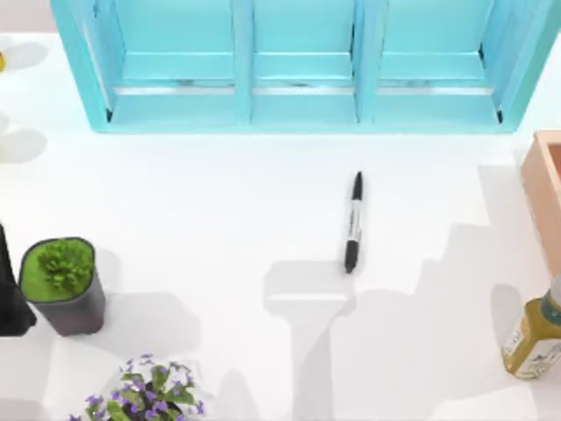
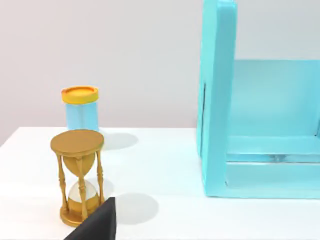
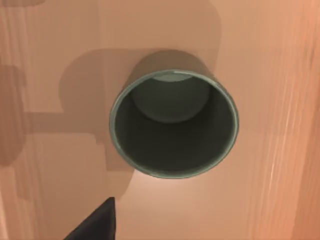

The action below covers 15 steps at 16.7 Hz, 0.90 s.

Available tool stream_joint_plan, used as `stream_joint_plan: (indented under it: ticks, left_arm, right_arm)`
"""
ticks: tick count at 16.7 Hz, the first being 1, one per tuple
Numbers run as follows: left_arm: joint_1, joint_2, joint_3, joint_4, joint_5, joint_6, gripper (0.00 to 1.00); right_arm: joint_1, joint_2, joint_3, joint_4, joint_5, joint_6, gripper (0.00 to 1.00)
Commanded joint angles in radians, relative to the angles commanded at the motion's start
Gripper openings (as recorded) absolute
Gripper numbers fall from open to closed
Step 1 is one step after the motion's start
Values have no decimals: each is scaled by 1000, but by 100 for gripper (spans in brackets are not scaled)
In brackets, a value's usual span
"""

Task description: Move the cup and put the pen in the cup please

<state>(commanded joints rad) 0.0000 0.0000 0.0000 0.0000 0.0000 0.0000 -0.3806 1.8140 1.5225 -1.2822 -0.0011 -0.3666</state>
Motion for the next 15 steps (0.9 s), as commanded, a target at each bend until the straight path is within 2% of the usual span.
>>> stream_joint_plan:
  ticks: [8,14,15]
  left_arm:
    - [0,0,0,0,0,0,100]
    - [0,0,0,0,0,0,100]
    - [0,0,0,0,0,0,100]
  right_arm:
    - [1,72,-249,329,0,3,100]
    - [0,82,-281,364,0,3,100]
    - [0,82,-281,364,0,3,92]
